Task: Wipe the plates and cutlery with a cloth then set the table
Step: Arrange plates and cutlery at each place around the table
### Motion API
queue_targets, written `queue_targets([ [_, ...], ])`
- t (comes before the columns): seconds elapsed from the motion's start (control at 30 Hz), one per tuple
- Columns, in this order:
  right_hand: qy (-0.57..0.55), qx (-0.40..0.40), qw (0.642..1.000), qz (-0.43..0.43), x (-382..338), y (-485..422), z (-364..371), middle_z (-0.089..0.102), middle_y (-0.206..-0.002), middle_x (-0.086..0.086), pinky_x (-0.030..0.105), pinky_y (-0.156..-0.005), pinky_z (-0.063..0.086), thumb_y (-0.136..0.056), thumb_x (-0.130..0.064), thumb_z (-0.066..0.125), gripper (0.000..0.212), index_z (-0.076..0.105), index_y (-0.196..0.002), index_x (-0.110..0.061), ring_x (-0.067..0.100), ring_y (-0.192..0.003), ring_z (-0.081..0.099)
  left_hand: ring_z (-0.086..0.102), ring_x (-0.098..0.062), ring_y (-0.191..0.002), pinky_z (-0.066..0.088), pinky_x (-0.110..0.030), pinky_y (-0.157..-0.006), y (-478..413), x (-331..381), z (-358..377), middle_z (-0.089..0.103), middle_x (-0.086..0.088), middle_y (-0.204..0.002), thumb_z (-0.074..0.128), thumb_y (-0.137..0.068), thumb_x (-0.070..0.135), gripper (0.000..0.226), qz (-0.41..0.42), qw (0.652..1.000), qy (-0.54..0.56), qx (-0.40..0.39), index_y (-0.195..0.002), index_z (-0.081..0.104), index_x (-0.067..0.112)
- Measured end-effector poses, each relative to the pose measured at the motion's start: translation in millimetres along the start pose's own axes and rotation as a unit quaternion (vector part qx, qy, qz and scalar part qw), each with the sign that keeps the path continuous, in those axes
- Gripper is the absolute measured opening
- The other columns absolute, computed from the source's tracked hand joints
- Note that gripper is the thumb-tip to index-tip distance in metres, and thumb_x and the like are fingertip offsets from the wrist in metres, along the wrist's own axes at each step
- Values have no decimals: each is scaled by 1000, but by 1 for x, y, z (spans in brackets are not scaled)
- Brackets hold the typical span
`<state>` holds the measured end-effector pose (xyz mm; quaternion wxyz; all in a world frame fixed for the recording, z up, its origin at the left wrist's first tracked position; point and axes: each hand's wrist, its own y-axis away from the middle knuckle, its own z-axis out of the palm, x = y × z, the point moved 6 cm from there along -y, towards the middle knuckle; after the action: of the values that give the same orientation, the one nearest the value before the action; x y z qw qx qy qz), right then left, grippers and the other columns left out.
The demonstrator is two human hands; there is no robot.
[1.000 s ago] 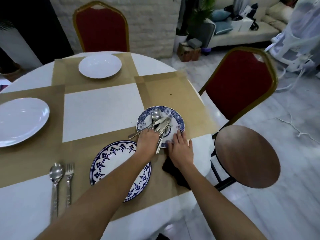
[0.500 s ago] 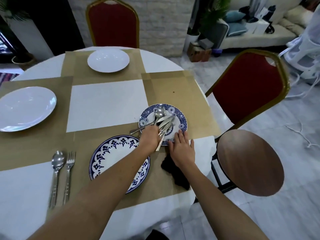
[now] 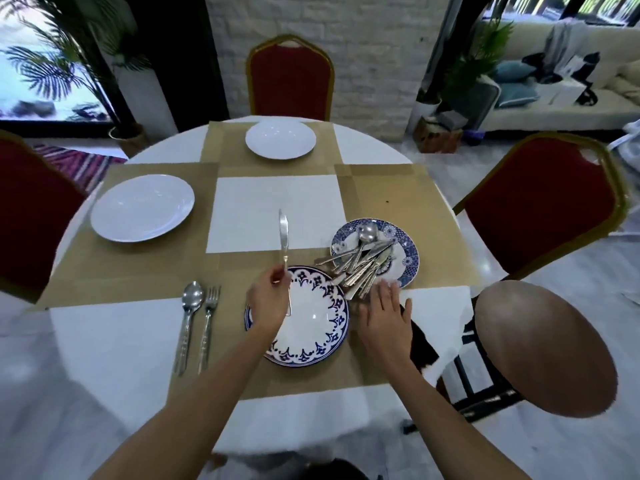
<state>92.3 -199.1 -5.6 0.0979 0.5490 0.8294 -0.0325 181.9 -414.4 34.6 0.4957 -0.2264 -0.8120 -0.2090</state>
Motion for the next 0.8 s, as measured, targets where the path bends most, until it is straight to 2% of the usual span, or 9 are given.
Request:
queue_targets([
  [0.1, 9, 32, 999, 6, -14, 32, 0, 49, -143, 14, 57, -109, 28, -94, -40, 23, 62, 54, -135, -5, 33, -136, 42, 63, -14, -90, 47, -25, -81, 6, -34, -45, 69, 2, -99, 61, -91, 20, 21, -24, 999, 15, 25, -111, 68, 16],
  [0.17, -8, 53, 998, 20, -21, 55, 1, 55, -136, 17, 59, -103, 36, -94, -37, 28, 59, 56, -131, -1, 36, -129, 50, 62, -15, -91, 44, -25, -81, 11, -55, -67, 69, 0, -99, 61, -90, 16, 22, -51, 998, 10, 34, -111, 67, 12],
  [0.3, 2, 39, 998, 48, -33, 101, 17, 56, -135, 19, 58, -101, 38, -96, -39, 26, 61, 56, -129, 3, 39, -126, 51, 56, -15, -81, 38, -24, -75, 23, -94, -88, 68, 0, -97, 59, -88, 10, 28, -94, 995, -13, 15, -116, 60, 13],
  [0.37, 5, 16, 998, 60, -38, 122, 29, 59, -130, 20, 57, -97, 44, -102, -41, 15, 67, 59, -125, 4, 38, -121, 56, 59, -19, -85, 40, -26, -76, 25, -110, -88, 69, -3, -102, 60, -87, 10, 32, -104, 994, -32, -20, -119, 61, 14],
  [0.43, 7, -1, 998, 62, -46, 142, 42, 60, -129, 19, 55, -95, 47, -102, -43, 4, 76, 60, -124, 3, 36, -120, 58, 63, -25, -93, 45, -29, -80, 26, -120, -85, 70, -7, -105, 60, -87, 12, 26, -109, 991, -45, -59, -113, 66, 15],
  [0.47, 9, -12, 998, 58, -50, 150, 47, 60, -130, 18, 52, -97, 46, -102, -43, 2, 77, 60, -125, 3, 35, -120, 58, 64, -27, -95, 48, -30, -82, 26, -122, -83, 70, -8, -105, 59, -88, 14, 24, -109, 990, -59, -73, -110, 69, 16],
  [0.6, 36, -53, 998, 15, -73, 168, 63, 57, -135, 14, 44, -111, 28, -101, -47, 1, 78, 59, -129, -2, 30, -125, 55, 63, -30, -100, 50, -33, -85, 27, -116, -83, 70, -10, -106, 57, -89, 20, 23, -66, 984, -135, -95, -108, 70, 17],
  [0.7, 54, -73, 995, -43, -90, 167, 67, 38, -152, 9, 43, -114, 15, -92, -56, -15, 91, 41, -145, -7, 27, -142, 33, 61, -31, -104, 48, -33, -88, 26, -109, -83, 68, -11, -109, 58, -89, 16, 23, -57, 984, -141, -96, -110, 66, 10],
  [0.8, 64, -71, 992, -88, -101, 162, 67, 24, -158, 8, 41, -118, 11, -80, -63, -27, 104, 25, -151, -8, 24, -148, 17, 61, -32, -97, 50, -35, -83, 26, -106, -84, 67, -13, -101, 57, -88, 16, 15, -31, 979, -177, -98, -102, 62, 12],
])
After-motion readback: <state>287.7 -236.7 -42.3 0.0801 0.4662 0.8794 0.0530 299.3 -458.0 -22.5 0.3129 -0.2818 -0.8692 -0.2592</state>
